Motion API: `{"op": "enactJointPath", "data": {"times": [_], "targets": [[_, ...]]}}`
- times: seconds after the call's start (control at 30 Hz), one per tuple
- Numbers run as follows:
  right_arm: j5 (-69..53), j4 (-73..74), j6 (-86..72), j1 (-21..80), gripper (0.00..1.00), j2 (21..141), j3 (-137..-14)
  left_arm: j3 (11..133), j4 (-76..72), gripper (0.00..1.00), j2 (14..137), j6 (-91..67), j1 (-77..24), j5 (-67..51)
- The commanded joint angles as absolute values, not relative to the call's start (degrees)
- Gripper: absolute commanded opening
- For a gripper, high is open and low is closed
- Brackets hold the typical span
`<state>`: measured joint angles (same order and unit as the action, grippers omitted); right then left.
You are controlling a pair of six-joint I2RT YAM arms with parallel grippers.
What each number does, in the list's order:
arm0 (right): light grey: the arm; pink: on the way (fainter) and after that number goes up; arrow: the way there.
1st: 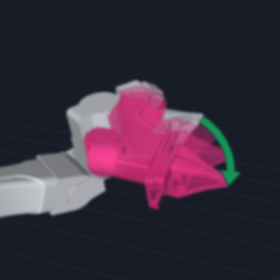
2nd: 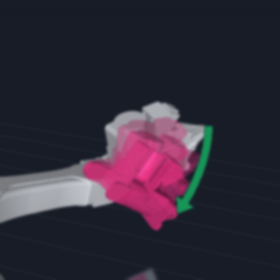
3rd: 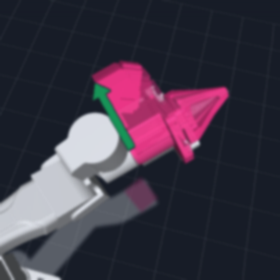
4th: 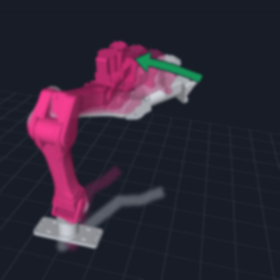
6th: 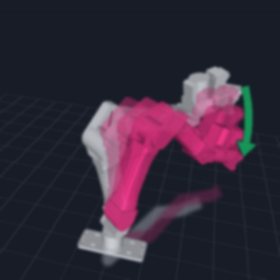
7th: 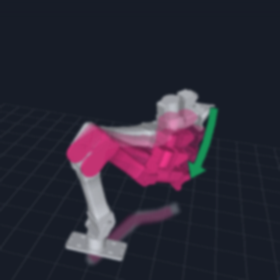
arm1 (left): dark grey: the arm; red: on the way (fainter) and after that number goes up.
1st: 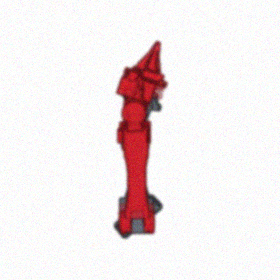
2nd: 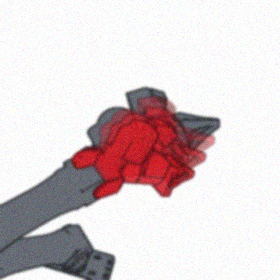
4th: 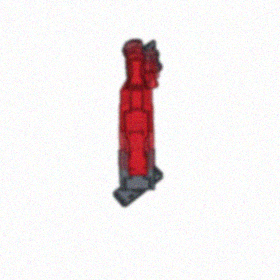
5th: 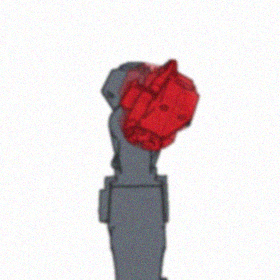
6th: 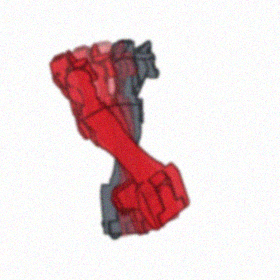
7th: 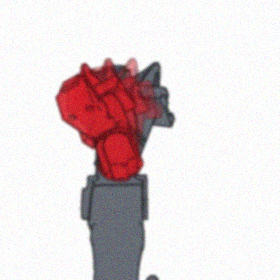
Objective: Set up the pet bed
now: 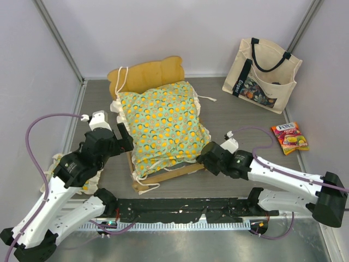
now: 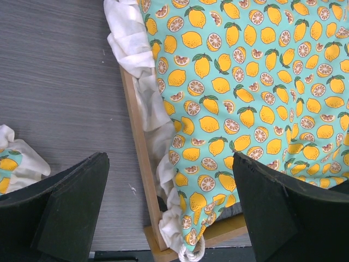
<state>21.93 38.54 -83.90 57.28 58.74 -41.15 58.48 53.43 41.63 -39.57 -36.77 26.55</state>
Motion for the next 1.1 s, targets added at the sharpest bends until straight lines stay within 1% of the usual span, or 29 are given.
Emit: {"op": "enactJointPath", "data": {"times": [0.0,0.07,0.1,0.17,0.2,0.23,0.27,0.33,0.37,0.4,0.43,0.47,0.53,0.57,0.63,0.67,0.7,0.8,0.9,0.97,1.07], "targets": [[24.79,38.04,-91.13,57.48,0.55,63.01,-41.31,58.36,51.15,1.0,41.13,-38.94,-36.65,27.33],[24.96,41.3,-93.42,57.48,0.54,65.38,-41.31,58.36,51.33,1.0,40.87,-38.76,-36.65,27.6],[25.22,41.83,-93.78,57.48,0.5,65.91,-41.05,58.19,51.5,1.0,40.7,-38.67,-36.65,27.77],[26.19,41.05,-92.99,57.39,0.48,66.71,-39.91,58.01,51.5,1.0,40.17,-38.67,-36.56,28.12],[26.97,40.61,-92.64,57.39,0.44,66.8,-39.55,57.83,51.5,1.0,40.08,-38.67,-36.56,28.21],[29.33,40.0,-92.2,57.31,0.39,66.88,-39.38,57.92,51.42,1.0,39.9,-38.67,-36.56,28.13],[31.01,39.56,-89.06,57.22,0.25,66.71,-39.55,57.92,51.42,1.0,39.82,-38.67,-36.56,27.95],[36.26,39.2,-85.36,56.43,0.13,66.53,-41.21,58.36,51.33,1.0,39.9,-38.15,-36.56,27.42],[38.56,39.29,-80.12,55.99,0.04,66.27,-42.0,58.53,51.42,1.0,40.08,-37.97,-36.56,27.33],[41.11,39.37,-78.07,55.2,0.03,66.27,-43.4,58.8,51.5,1.0,40.17,-37.79,-36.56,26.81],[43.57,39.37,-75.18,54.15,0.01,66.18,-44.2,58.89,51.42,1.0,40.25,-37.27,-36.56,26.46],[44.12,38.68,-67.14,52.92,0.01,66.36,-45.08,58.97,51.24,1.0,40.34,-37.18,-36.56,26.19],[44.65,36.49,-59.62,48.36,0.01,66.53,-46.67,58.8,50.72,1.0,40.34,-36.65,-36.56,25.06],[41.17,34.39,-50.37,46.25,0.01,66.53,-46.67,58.71,50.19,1.0,40.34,-36.48,-36.56,24.27],[36.15,28.25,-43.72,39.16,0.01,66.8,-45.88,58.01,48.61,1.0,40.25,-36.39,-36.56,22.42],[26.03,25.08,-38.03,36.59,0.01,66.71,-45.18,57.83,48.08,1.0,40.34,-36.13,-36.56,21.72],[21.23,20.96,-30.83,35.08,0.01,66.01,-43.61,57.48,47.03,1.0,40.34,-35.95,-36.56,20.93],[14.25,18.72,-25.42,32.61,0.01,64.08,-40.35,57.57,46.85,1.0,40.78,-35.6,-36.56,20.13],[9.68,20.29,-21.91,32.43,0.01,62.94,-38.76,57.74,46.76,1.0,41.04,-35.07,-36.56,20.13],[7.31,20.22,-22.33,32.52,0.01,61.97,-37.97,57.92,46.23,1.0,41.04,-34.81,-36.56,19.87],[8.7,20.65,-21.27,32.43,0.01,60.3,-38.41,58.09,45.62,1.0,40.96,-34.54,-36.56,19.34]]}}
